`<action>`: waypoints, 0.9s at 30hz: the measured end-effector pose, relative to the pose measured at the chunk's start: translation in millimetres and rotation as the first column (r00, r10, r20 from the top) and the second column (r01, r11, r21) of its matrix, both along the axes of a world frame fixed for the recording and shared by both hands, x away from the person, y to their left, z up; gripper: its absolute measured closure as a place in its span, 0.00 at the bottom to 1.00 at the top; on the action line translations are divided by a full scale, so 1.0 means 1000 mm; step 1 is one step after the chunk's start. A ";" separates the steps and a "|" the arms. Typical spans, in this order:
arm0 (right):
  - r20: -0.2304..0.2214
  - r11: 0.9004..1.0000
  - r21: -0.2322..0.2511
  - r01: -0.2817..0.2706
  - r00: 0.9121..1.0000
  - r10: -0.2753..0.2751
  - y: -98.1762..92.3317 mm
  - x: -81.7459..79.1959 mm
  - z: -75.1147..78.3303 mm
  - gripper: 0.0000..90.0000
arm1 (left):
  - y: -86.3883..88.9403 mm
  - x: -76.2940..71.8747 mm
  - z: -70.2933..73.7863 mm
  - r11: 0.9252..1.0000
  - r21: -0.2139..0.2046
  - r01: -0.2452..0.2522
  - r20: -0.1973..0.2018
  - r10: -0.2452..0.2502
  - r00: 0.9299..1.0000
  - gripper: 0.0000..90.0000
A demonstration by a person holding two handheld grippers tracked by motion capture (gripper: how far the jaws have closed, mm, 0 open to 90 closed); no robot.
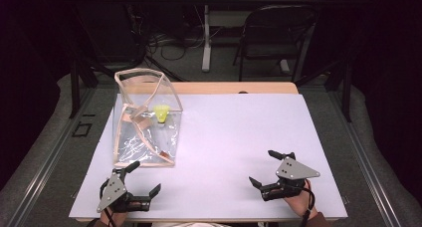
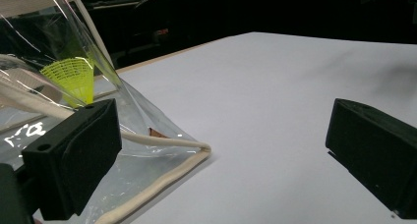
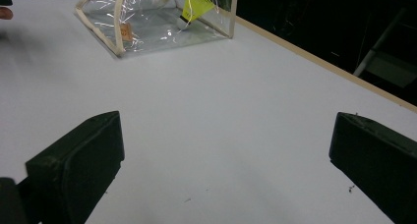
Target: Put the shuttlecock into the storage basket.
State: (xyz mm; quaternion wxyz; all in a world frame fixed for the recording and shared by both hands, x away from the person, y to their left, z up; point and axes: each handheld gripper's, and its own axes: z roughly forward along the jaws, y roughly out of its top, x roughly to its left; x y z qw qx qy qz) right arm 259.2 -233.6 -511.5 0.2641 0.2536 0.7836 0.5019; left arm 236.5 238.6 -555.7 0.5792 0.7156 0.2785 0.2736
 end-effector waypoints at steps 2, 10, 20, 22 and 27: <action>0.000 1.000 0.001 0.005 1.000 -0.005 -0.001 -0.002 -0.003 0.00 | 0.000 0.000 0.000 1.000 -0.002 -0.001 -0.001 0.001 1.000 0.00; 0.023 1.000 0.016 0.019 1.000 -0.020 -0.007 -0.013 -0.014 0.00 | 0.000 0.000 0.000 1.000 0.001 -0.001 -0.002 0.001 1.000 0.00; 0.045 0.999 0.015 0.030 0.999 -0.030 -0.011 -0.022 -0.022 0.00 | 0.000 0.000 0.000 1.000 0.004 0.001 -0.003 -0.001 1.000 0.00; 0.049 0.999 0.015 0.030 0.998 -0.031 -0.012 -0.025 -0.023 0.00 | 0.000 0.000 0.000 1.000 0.003 0.001 -0.003 -0.001 1.000 0.00; 0.055 1.000 0.007 0.029 0.998 -0.029 -0.012 -0.026 -0.024 0.00 | 0.000 0.000 0.000 1.000 0.005 0.001 -0.003 -0.001 1.000 0.00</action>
